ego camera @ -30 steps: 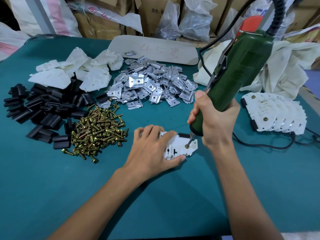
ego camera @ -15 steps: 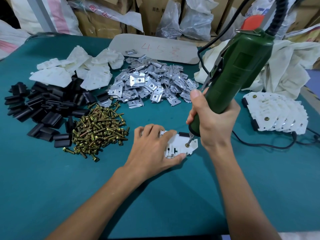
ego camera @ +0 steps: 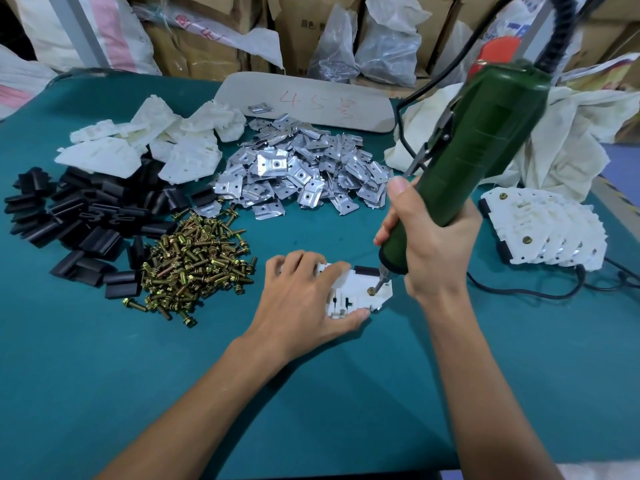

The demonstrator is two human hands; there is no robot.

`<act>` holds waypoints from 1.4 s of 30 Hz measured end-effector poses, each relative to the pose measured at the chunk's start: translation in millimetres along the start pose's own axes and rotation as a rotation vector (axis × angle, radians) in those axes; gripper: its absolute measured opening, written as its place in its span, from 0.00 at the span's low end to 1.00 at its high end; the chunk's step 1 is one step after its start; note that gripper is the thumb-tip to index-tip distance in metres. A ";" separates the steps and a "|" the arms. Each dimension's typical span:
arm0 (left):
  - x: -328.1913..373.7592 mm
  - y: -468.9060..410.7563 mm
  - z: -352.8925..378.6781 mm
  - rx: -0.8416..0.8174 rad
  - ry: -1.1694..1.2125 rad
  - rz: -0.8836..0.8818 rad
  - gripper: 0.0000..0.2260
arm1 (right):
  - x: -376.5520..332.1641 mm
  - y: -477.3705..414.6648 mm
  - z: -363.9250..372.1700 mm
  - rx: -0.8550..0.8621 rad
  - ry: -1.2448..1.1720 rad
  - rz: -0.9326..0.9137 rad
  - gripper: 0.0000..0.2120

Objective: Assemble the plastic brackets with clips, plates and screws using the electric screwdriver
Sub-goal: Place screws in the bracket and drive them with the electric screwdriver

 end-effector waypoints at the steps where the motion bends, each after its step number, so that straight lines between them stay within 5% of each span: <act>1: -0.6 0.1 -1.2 0.007 0.014 -0.015 0.34 | -3.9 -2.5 -4.1 0.006 -0.004 0.017 0.18; 5: -4.5 0.8 -8.3 0.085 0.146 -0.129 0.31 | -16.1 -16.3 -38.2 -0.057 0.121 0.181 0.16; 9: -7.7 0.1 -16.6 0.142 0.403 -0.228 0.30 | -3.0 -9.2 -77.2 -0.211 0.585 0.369 0.16; 14: -9.3 -0.5 -22.8 0.163 0.645 -0.318 0.26 | 25.7 10.6 -101.1 -0.302 1.122 0.309 0.19; 23: -10.8 -0.4 -23.7 0.116 0.826 -0.344 0.22 | 34.7 8.5 -99.0 -0.315 1.368 0.208 0.23; 27: -10.5 1.4 -22.0 0.035 0.938 -0.340 0.20 | 19.5 37.5 -84.0 -0.112 1.069 -0.140 0.16; 29: -9.6 2.4 -20.2 0.016 0.974 -0.339 0.18 | 18.9 62.2 -66.8 -0.200 0.729 0.102 0.09; 32: -5.7 4.5 -17.7 0.040 0.965 -0.325 0.20 | 23.4 100.2 -33.6 -0.339 0.201 0.746 0.18; 34: -4.1 6.3 -17.3 0.091 0.835 -0.271 0.21 | 25.7 112.7 -18.1 -0.303 -0.036 0.985 0.23; 39: -3.1 7.7 -23.2 0.225 0.729 -0.070 0.13 | 24.2 94.9 -18.3 -0.153 -0.512 1.145 0.28; 42: -3.0 8.7 -23.8 0.310 0.830 0.039 0.12 | 16.8 82.5 -29.1 -0.173 -0.441 1.038 0.20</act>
Point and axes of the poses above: each hand's wrist, its own y-axis away from the middle knuckle, its own z-axis out of the palm, x = y × z, the point moved 1 cm from there along -y, towards the middle knuckle, and after that the axes turned 8 degrees about x, right-handed, at the moved point
